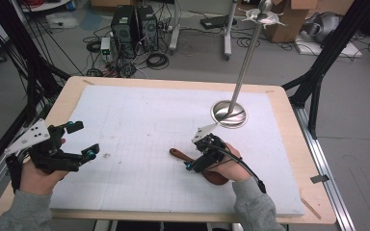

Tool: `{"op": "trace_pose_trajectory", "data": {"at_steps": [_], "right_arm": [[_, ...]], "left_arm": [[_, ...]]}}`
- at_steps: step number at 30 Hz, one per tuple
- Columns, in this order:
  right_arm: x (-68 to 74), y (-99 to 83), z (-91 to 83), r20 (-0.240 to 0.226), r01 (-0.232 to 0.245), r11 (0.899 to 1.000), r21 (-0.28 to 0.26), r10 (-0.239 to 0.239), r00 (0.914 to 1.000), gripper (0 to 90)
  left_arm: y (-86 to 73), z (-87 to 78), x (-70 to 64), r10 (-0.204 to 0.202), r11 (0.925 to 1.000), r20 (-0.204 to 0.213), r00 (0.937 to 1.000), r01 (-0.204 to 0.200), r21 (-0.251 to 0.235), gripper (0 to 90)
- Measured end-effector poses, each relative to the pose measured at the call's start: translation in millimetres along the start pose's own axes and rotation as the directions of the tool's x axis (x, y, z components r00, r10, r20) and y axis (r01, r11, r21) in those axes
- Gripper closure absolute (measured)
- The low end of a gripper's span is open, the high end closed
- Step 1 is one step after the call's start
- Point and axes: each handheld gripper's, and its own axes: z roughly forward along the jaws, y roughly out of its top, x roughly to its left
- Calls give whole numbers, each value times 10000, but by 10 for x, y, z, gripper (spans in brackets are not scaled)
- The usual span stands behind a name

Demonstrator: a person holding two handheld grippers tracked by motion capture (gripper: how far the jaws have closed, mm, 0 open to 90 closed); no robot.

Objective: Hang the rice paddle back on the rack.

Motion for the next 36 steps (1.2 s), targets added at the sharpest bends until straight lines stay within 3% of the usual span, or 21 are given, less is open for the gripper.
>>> {"op": "trace_pose_trajectory", "data": {"at_steps": [7, 17, 23, 27, 36], "right_arm": [[-19, -18, 47, 93, -98, 9986, 528, 94, 9999, 154], [-10, -34, 131, 186, -277, 9866, 1609, 251, 9995, 291], [-2, -18, 161, 188, -261, 9839, 1766, 231, 9996, 334], [9, -3, 143, 178, -144, 9817, 1897, 112, 9998, 437], [56, 29, 123, 112, 30, 9727, 2319, -58, 9999, 558]], "left_arm": [[-8, -5, -2, 5, 10000, -8, 10000, -5, 48, 19], [-13, -4, -7, 20, 10000, 1, 10000, -20, 84, 19], [-10, -37, -5, 24, 10000, -57, 10000, -23, 59, 19], [-13, -60, -3, 19, 10000, -95, 10000, -18, 47, 19], [-21, -62, -9, -1, 10000, -125, 9999, 2, 74, 19]]}}
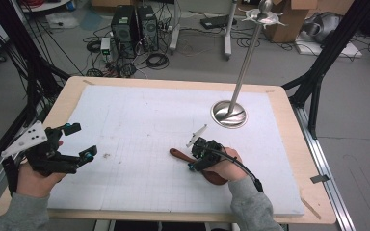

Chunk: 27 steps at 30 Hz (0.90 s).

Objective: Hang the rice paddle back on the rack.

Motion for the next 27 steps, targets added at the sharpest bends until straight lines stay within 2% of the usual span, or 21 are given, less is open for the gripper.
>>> {"op": "trace_pose_trajectory", "data": {"at_steps": [3, 7, 16, 20, 27], "right_arm": [[4, 7, -2, 34, -148, 9998, 109, 147, 9999, 581], [0, 14, -15, 44, -358, 9989, 291, 357, 9994, 654], [9, 35, -14, 190, -258, 9983, 514, 249, 9995, 684], [15, 41, -13, 75, -114, 9984, 548, 110, 9999, 740], [-14, 33, -19, -105, -379, 9982, 457, 384, 9992, 756]], "left_arm": [[-4, -5, 0, -21, 10000, -18, 10000, 21, 1, 19], [-6, -12, 3, -11, 10000, -25, 10000, 11, 32, 19], [-21, -8, 3, -53, 10000, -38, 10000, 53, 52, 19], [-24, -6, 2, -39, 9999, -43, 10000, 39, 94, 19], [-28, -10, 12, -72, 9999, -53, 10000, 72, 81, 19]]}}
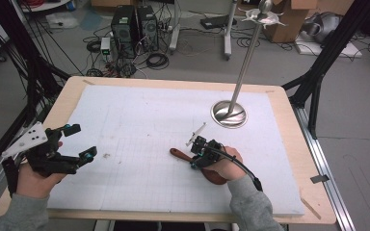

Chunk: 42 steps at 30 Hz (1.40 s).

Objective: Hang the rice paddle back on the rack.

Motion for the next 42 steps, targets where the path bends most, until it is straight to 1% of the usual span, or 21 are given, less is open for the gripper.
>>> {"op": "trace_pose_trajectory", "data": {"at_steps": [2, 6, 9, 10, 13, 14, 16, 20, 22, 25, 26, 27, 29, 30, 33, 34, 35, 36, 40, 41, 42], "right_arm": [[-2, -1, 0, -19, -47, 10000, -20, 47, 10000, 758], [-1, 5, -2, 39, 42, 10000, -7, -42, 10000, 761], [-3, -2, -11, -6, -14, 9999, -147, 14, 10000, 762], [-14, -8, -34, -40, -70, 9992, -405, 68, 10000, 762], [-38, -36, -87, -152, -197, 9964, -822, 185, 9997, 762], [-38, -36, -87, -152, -197, 9964, -822, 185, 9997, 762], [-72, -74, -134, -247, -365, 9919, -1218, 337, 9991, 762], [-113, -126, -205, -366, -594, 9831, -1732, 539, 9979, 764], [-134, -152, -241, -396, -587, 9777, -2015, 518, 9979, 765], [-152, -193, -298, -509, -723, 9704, -2303, 622, 9968, 766], [-152, -193, -298, -509, -723, 9704, -2303, 622, 9968, 766], [-169, -221, -332, -504, -786, 9660, -2463, 682, 9964, 767], [-177, -235, -353, -460, -791, 9649, -2506, 697, 9965, 767], [-187, -266, -394, -496, -882, 9589, -2698, 777, 9957, 768], [-212, -320, -459, -527, -979, 9469, -3063, 858, 9949, 768], [-224, -340, -482, -543, -1015, 9441, -3138, 889, 9946, 769], [-224, -340, -482, -543, -1015, 9441, -3138, 889, 9946, 769], [-243, -381, -528, -519, -1092, 9347, -3383, 973, 9939, 769], [-267, -448, -615, -484, -1160, 9180, -3791, 1055, 9932, 771], [-261, -460, -637, -534, -1259, 9138, -3861, 1141, 9920, 771], [-268, -473, -654, -510, -1182, 9112, -3946, 1067, 9930, 771]], "left_arm": [[1, -3, 3, 7, 10000, -12, 10000, -7, 1, 19], [9, -10, 11, 13, 10000, 10, 10000, -13, -43, 19], [14, -11, 15, -7, 10000, 6, 10000, 7, -81, 19], [18, -12, 19, 13, 10000, 24, 10000, -12, -87, 19], [21, -5, 21, -39, 9999, 23, 10000, 40, -123, 19], [21, -5, 21, -39, 9999, 23, 10000, 40, -123, 19], [24, 12, 22, -2, 10000, 60, 10000, 2, -98, 19], [25, 34, 16, -2, 10000, 86, 10000, 3, -75, 19], [24, 52, 18, -5, 10000, 119, 9999, 6, -73, 19], [24, 89, 17, -1, 10000, 196, 9998, 2, -26, 19], [24, 89, 17, -1, 10000, 196, 9998, 2, -26, 19], [26, 106, 15, -6, 10000, 250, 9997, 7, -7, 19], [27, 115, 14, 1, 10000, 256, 9997, -1, -21, 19], [27, 123, 13, -5, 10000, 278, 9996, 5, -6, 19], [31, 147, 12, 0, 10000, 326, 9995, 0, 5, 19], [32, 157, 11, -11, 10000, 334, 9994, 11, -2, 19], [34, 165, 12, 5, 10000, 366, 9993, -5, 16, 19], [35, 183, 9, 5, 10000, 399, 9992, -5, 16, 19], [35, 219, 5, 12, 10000, 459, 9989, -14, 50, 19], [34, 228, 5, 23, 10000, 486, 9988, -27, 66, 19], [35, 235, 2, 7, 10000, 499, 9988, -11, 84, 19]]}}
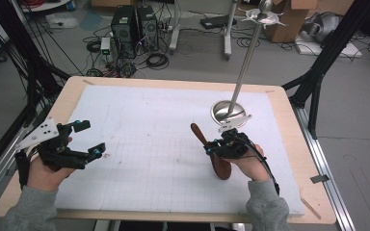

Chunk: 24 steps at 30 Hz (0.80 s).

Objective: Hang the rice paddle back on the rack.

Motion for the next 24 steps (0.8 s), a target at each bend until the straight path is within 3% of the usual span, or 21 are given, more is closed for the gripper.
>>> {"op": "trace_pose_trajectory", "data": {"at_steps": [10, 19, 24], "right_arm": [[-23, -37, -177, 67, -16, 9966, -819, 22, 10000, 773], [-76, -65, -363, 51, -4, 9832, -1823, 13, 10000, 774], [-110, -86, -462, 118, 31, 9801, -1986, -8, 9999, 774]], "left_arm": [[3, 41, 0, 20, 10000, 78, 10000, -20, 25, 19], [-18, 55, 5, 0, 9999, 29, 10000, 0, 124, 19], [-26, 52, 5, -16, 9999, -7, 10000, 16, 153, 19]]}}
